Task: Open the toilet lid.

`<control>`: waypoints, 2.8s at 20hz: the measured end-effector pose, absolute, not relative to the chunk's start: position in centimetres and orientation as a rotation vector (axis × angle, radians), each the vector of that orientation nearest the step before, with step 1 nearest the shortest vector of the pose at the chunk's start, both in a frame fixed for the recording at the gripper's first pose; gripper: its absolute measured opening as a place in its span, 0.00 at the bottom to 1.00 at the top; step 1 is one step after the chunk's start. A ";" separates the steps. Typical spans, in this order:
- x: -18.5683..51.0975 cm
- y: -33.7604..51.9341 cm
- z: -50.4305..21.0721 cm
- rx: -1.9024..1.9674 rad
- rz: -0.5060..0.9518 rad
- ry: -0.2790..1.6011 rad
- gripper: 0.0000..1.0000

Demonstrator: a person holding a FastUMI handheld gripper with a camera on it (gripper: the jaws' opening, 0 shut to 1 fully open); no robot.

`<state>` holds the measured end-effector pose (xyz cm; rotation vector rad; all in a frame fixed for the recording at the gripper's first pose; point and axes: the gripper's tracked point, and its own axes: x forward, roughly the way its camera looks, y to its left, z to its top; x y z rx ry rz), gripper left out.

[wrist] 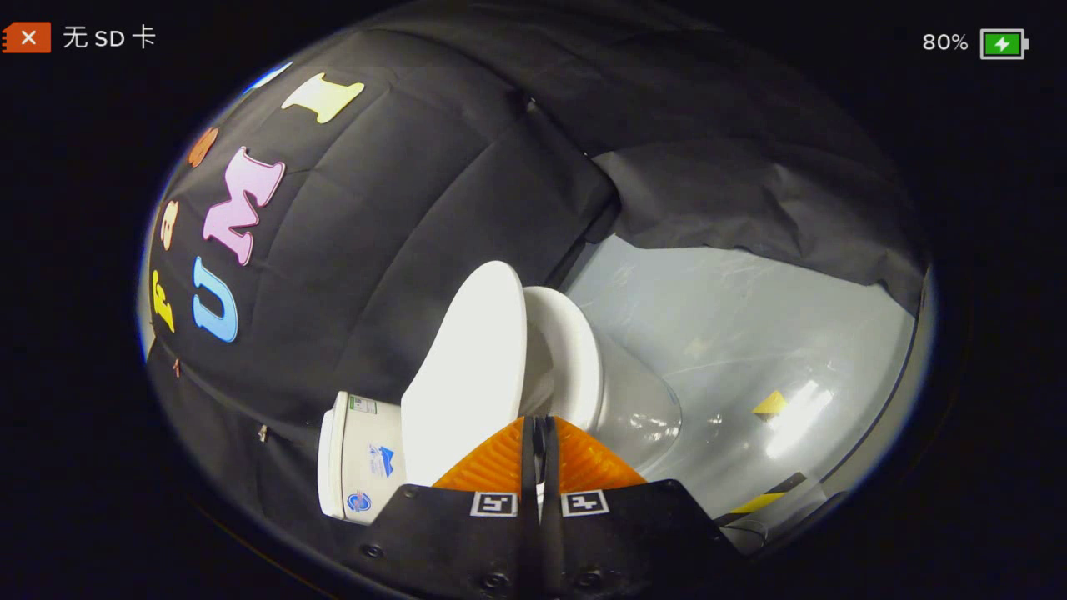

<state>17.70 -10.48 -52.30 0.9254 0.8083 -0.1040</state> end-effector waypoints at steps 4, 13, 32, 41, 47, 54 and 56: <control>18.4 -9.1 -48.0 0.844 -0.097 0.775 0.05; 19.8 -4.0 -37.1 0.598 -0.096 0.675 0.05; 20.3 7.0 -26.3 0.262 -0.147 0.551 0.05; 20.2 12.8 -22.6 0.167 -0.100 0.475 0.05; 20.2 17.3 -20.8 0.118 -0.052 0.434 0.05; 19.8 22.7 -19.5 0.026 0.008 0.372 0.05; 19.6 24.1 -19.3 0.006 0.026 0.363 0.05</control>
